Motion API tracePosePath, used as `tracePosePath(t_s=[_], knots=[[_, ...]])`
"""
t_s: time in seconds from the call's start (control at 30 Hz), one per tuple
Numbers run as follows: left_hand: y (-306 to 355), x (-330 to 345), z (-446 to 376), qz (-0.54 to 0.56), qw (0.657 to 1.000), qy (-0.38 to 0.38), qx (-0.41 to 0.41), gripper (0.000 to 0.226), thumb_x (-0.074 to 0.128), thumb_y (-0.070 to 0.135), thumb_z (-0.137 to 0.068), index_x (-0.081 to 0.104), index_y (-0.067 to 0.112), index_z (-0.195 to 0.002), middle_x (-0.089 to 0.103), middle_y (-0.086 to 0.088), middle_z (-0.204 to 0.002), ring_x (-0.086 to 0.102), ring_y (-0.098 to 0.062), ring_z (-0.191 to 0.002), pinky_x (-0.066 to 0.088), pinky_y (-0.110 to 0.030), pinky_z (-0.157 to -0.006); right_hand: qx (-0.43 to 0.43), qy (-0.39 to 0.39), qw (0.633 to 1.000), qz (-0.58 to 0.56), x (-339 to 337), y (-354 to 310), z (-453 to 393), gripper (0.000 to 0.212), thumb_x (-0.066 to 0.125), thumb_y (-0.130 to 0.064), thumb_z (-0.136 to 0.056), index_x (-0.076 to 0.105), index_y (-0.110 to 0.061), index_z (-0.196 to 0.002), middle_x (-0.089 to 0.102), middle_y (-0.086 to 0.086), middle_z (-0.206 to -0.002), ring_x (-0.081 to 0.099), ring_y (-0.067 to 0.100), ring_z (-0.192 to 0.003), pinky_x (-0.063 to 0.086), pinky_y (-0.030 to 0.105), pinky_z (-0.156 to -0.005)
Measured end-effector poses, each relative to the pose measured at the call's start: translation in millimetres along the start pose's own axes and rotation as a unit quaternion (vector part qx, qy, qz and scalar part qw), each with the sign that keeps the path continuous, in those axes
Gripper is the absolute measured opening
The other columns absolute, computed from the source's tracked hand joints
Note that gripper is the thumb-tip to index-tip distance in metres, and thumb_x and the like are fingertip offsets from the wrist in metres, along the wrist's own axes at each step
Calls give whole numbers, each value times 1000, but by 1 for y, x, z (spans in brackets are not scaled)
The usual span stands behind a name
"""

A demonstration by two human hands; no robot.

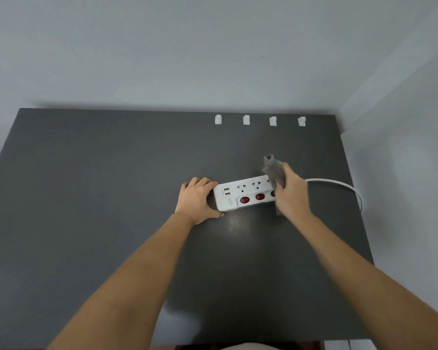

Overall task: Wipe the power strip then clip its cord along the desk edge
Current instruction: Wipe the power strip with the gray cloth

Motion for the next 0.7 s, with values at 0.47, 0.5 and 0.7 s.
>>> tracePosePath(t_s=[0.47, 0.5, 0.7], knots=[[3, -1, 2, -3, 1000, 3, -4, 79, 77, 54, -57, 52, 28, -128, 57, 10, -124, 44, -18, -119, 32, -38, -99, 34, 43, 998, 12, -19, 35, 15, 66, 47, 15, -78, 41, -11, -138, 41, 18, -146, 36, 35, -136, 28, 41, -114], [3, -1, 2, -6, 1000, 2, -6, 79, 77, 54, -57, 52, 29, -128, 57, 10, -124, 44, -18, -119, 32, -38, -98, 38, 9, 999, 28, 1, 27, 15, 67, 46, 14, -79, 37, -12, -140, 33, 17, -151, 29, 37, -139, 23, 45, -116], [6, -3, 2, -17, 1000, 8, -6, 78, 76, 55, -59, 53, 26, -128, 58, 8, -125, 47, -19, -119, 33, -40, -98, -290, -210, 925, 128, 92, -4, 79, 73, 50, 13, -78, 30, -13, -143, 28, 2, -154, 17, 18, -143, 11, 37, -119]])
Point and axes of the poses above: each hand's wrist, its own z-axis away from the middle knuckle, its own x-axis out of the palm, y = z × x, the point moved 8 cm from there along -z, towards the middle knuckle
